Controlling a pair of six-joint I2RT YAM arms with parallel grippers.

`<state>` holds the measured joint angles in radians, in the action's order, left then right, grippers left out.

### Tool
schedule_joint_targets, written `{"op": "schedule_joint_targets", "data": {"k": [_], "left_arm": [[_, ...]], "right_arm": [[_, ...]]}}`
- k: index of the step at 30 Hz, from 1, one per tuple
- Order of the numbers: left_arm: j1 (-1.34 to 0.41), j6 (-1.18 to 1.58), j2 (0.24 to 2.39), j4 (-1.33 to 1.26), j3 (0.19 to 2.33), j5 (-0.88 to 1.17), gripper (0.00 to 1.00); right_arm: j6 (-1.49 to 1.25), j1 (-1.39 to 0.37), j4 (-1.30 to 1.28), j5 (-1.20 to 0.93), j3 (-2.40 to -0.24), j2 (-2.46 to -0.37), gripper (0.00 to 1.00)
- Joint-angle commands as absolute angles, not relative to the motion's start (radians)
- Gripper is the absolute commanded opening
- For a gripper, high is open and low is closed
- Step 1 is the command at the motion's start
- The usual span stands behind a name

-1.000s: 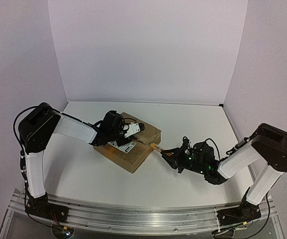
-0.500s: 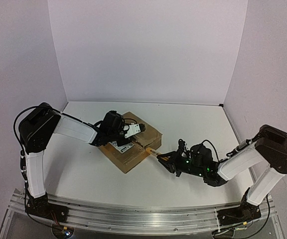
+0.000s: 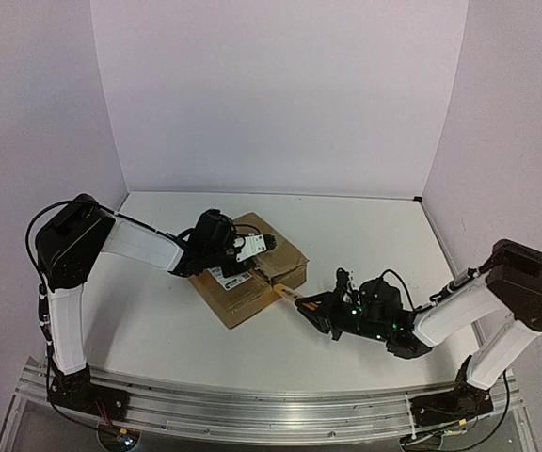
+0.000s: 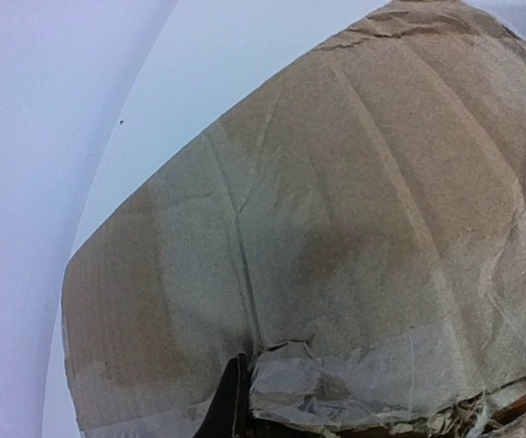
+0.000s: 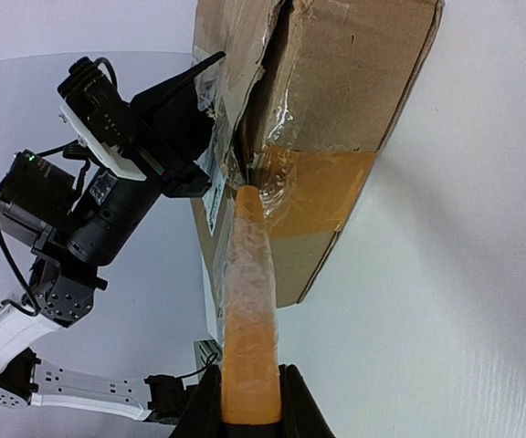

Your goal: Unpack the express box

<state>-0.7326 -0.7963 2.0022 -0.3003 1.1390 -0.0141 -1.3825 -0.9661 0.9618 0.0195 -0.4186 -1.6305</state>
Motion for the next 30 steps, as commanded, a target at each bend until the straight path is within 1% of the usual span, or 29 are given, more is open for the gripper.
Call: {"op": "schedule_joint_targets", "data": {"k": [1, 6, 9, 12, 17, 21, 24, 30], "left_arm": [[-0.693, -0.795, 2.029, -0.377, 1.132, -0.120, 0.00], [-0.694, -0.811, 2.014, -0.304, 1.184, -0.087, 0.00], [-0.696, -0.814, 2.010, -0.269, 1.200, -0.066, 0.00], [-0.708, -0.805, 2.004, -0.226, 1.203, -0.041, 0.00], [-0.727, -0.736, 1.991, -0.145, 1.216, -0.047, 0.00], [-0.738, -0.680, 1.989, -0.112, 1.215, -0.087, 0.00], [-0.742, -0.637, 1.989, -0.095, 1.217, -0.107, 0.00], [-0.747, -0.597, 1.992, -0.081, 1.222, -0.108, 0.00]], "right_arm": [[-1.422, -1.060, 0.793, -0.232, -0.280, -1.488, 0.00], [-1.285, -1.027, 0.465, -0.216, -0.371, -1.331, 0.00], [-1.248, -1.010, 0.382, -0.218, -0.395, -1.288, 0.00], [-1.221, -1.003, 0.357, -0.209, -0.399, -1.282, 0.00], [-1.173, -0.923, 0.418, -0.192, -0.428, -1.302, 0.00], [-1.252, -0.866, 0.664, -0.182, -0.409, -1.380, 0.00], [-1.316, -0.863, 0.790, -0.181, -0.395, -1.435, 0.00], [-1.324, -0.864, 0.870, -0.207, -0.417, -1.495, 0.00]]}}
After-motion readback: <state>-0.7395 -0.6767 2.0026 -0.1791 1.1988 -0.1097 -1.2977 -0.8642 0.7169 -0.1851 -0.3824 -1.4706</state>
